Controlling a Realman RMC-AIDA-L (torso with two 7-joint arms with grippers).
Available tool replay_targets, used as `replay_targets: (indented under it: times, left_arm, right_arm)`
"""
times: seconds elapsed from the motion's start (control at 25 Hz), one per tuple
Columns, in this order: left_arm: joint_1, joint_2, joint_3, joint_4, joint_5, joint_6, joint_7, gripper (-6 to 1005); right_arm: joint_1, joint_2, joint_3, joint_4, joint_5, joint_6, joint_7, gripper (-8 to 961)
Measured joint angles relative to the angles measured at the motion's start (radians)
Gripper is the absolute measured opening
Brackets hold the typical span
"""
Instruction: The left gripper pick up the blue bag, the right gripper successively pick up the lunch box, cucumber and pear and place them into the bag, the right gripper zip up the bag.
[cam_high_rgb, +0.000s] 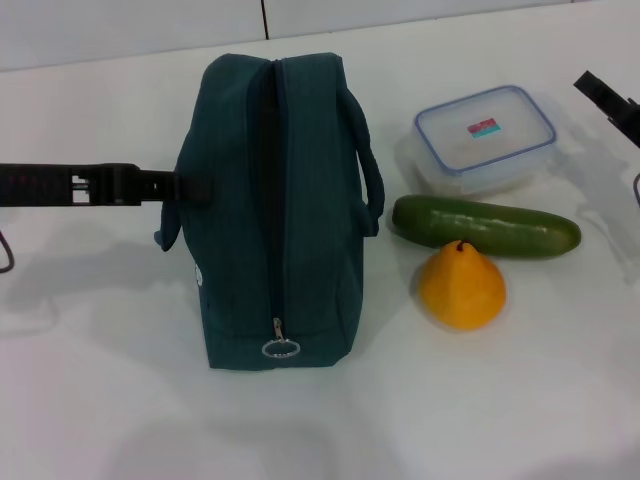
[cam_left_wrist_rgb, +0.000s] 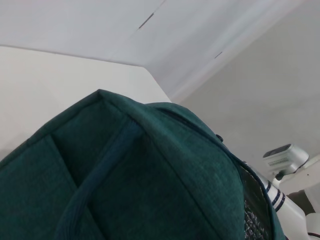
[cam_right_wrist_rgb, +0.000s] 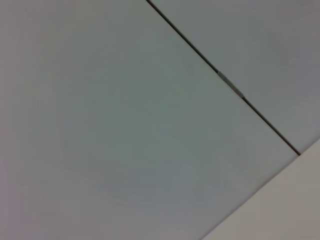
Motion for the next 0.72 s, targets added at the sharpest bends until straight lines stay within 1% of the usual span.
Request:
replay_targets:
  times: [0.28, 0.44, 0.56, 0.72]
  left_arm:
    - [-0.002, 0.000, 0.001, 0.000, 0.001, 0.000, 0.002, 101]
    - [-0.004, 0.000, 0.002, 0.000, 0.003, 0.001, 0.005, 101]
    - [-0.005, 0.000, 0.002, 0.000, 0.004, 0.002, 0.014, 101]
    - [-0.006, 0.000, 0.002, 0.000, 0.005, 0.002, 0.021, 101]
  right_arm:
    - [0.021, 0.006, 0.000, 0.013, 0.001, 0.032, 0.091, 610]
    - [0.050, 0.012, 0.000, 0.047, 0.002, 0.033, 0.117, 607]
    - [0.072, 0.012, -0.007, 0.071, 0.000, 0.033, 0.138, 605]
    - [0.079, 0.013, -0.011, 0.077, -0.007, 0.030, 0.163, 602]
